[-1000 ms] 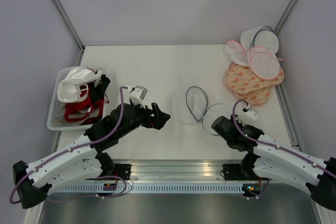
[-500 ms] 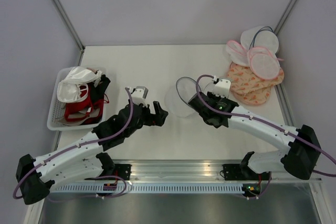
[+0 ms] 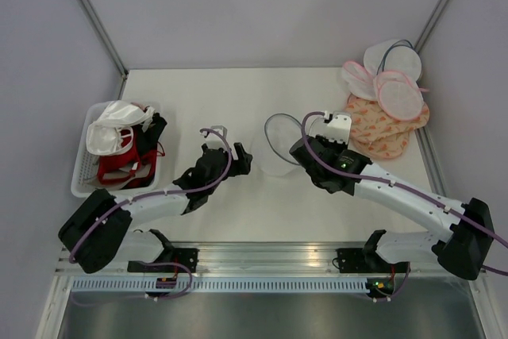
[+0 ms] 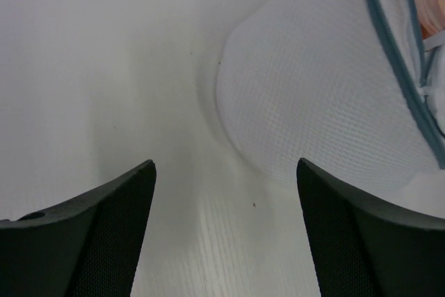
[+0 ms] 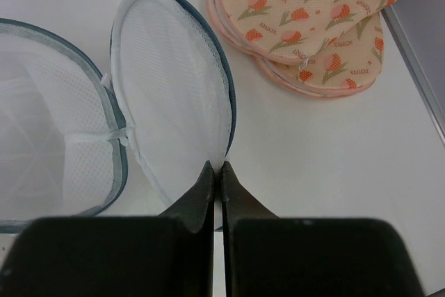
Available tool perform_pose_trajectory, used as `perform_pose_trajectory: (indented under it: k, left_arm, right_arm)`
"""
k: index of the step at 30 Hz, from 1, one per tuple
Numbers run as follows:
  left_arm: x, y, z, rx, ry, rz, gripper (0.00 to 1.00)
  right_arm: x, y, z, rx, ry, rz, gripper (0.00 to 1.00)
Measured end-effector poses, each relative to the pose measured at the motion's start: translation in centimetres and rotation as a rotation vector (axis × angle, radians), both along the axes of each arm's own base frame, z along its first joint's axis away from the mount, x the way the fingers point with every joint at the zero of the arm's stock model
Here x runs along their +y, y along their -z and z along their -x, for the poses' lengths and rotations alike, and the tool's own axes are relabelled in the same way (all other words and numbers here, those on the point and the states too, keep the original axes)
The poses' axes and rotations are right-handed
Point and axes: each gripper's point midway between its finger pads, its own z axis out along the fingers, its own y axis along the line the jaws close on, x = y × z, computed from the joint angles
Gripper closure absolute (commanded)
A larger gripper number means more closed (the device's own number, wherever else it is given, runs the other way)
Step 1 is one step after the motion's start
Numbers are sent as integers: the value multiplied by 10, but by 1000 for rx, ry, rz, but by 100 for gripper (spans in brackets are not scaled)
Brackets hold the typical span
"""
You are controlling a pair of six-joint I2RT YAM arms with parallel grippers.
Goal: Unzip the laundry bag and remove the bra
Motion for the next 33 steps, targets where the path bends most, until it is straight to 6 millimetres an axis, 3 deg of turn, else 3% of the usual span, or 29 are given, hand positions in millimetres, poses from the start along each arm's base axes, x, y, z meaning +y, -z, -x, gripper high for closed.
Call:
perform_pose_trajectory:
  k: [4,13,16,23,26,29,30,32,33]
  left_arm:
    - [-4,21,-14,39,25,29,12]
    - [-63,47,-17,151,242,179,14]
    - [-75,50,-22,163,270,207,14]
    - [-79,68,-40,187,247,197,19]
    - [-83,70,-49,178,238,201,31]
    - [-85,73,-54,175,235,212,51]
    - [-85,75,-55,176,234,215,63]
    - [-84,77,-56,182,230,226,75]
    - [-85,76,-56,183,233,231,87]
  right_arm:
    - [-4,-6,3,-14,-7,-12,100]
    - [-6,-4,6,-12,-25,-16,100]
    - [-6,0,8,-4,-30,-17,100]
    - [-9,6,12,7,-41,-21,99]
    - [-8,8,13,9,-47,-25,99]
    - [-8,10,13,13,-54,-28,100]
    - [-7,10,13,14,-57,-28,100]
    - [-6,9,13,17,-65,-30,100]
    - [-6,9,13,17,-70,-30,100]
